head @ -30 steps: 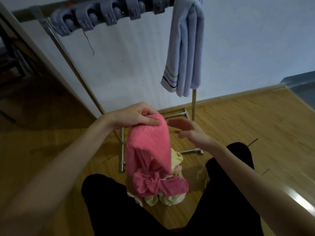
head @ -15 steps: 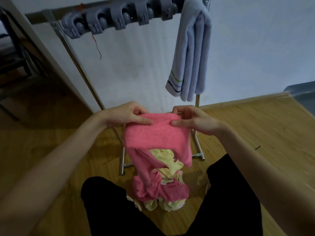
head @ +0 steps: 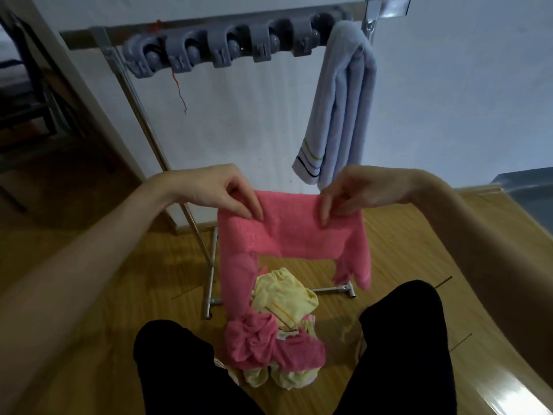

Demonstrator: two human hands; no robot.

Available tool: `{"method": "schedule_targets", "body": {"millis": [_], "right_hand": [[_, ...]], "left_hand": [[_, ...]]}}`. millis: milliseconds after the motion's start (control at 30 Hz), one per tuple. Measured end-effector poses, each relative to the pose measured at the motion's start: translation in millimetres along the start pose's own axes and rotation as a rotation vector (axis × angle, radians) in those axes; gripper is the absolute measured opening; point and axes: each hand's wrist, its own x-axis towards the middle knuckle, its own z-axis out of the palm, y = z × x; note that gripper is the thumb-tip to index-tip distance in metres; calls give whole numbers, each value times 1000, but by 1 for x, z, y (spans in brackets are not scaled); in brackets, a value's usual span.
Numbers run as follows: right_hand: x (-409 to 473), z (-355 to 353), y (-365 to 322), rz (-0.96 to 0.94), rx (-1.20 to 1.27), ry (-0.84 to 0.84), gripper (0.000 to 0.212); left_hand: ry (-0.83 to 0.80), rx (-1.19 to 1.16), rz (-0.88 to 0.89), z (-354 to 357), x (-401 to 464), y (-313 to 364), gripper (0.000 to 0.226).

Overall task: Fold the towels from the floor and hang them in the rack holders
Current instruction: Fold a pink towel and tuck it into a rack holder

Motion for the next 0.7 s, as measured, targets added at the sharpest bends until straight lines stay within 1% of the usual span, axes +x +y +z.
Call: {"method": "schedule_targets", "body": {"millis": [67, 100, 167, 200, 300, 400, 467, 567, 633, 700], "right_hand": [[9, -3, -12, 69, -232, 2, 29], [14, -4, -16, 94, -335, 37, 28], [22, -7, -23, 142, -476, 163, 29], [24, -10, -26, 153, -503, 239, 31], [30, -20, -33, 107, -522, 462, 37], [36, -30, -41, -1, -559, 665, 37], [41, -38, -46, -49, -569, 774, 36], [50, -48, -54, -80, -530, 972, 25], [56, -53, -60, -86, -481, 1108, 28], [62, -59, -65, -64, -446, 1195, 35]], "left_hand": [[52, 140, -30, -9, 1, 5, 23], [96, 188, -46, -12, 1, 6, 24], [231, 238, -76, -16, 2, 8, 30], [331, 246, -83, -17, 3, 8, 33], [659, 267, -48, -19, 8, 10, 41], [871, 392, 4, -25, 18, 12, 38], [979, 500, -17, -34, 26, 16, 38], [1107, 618, -55, -49, 36, 27, 50], [1162, 664, -62, -60, 43, 35, 55], [1191, 699, -75, -72, 50, 42, 57]]}}
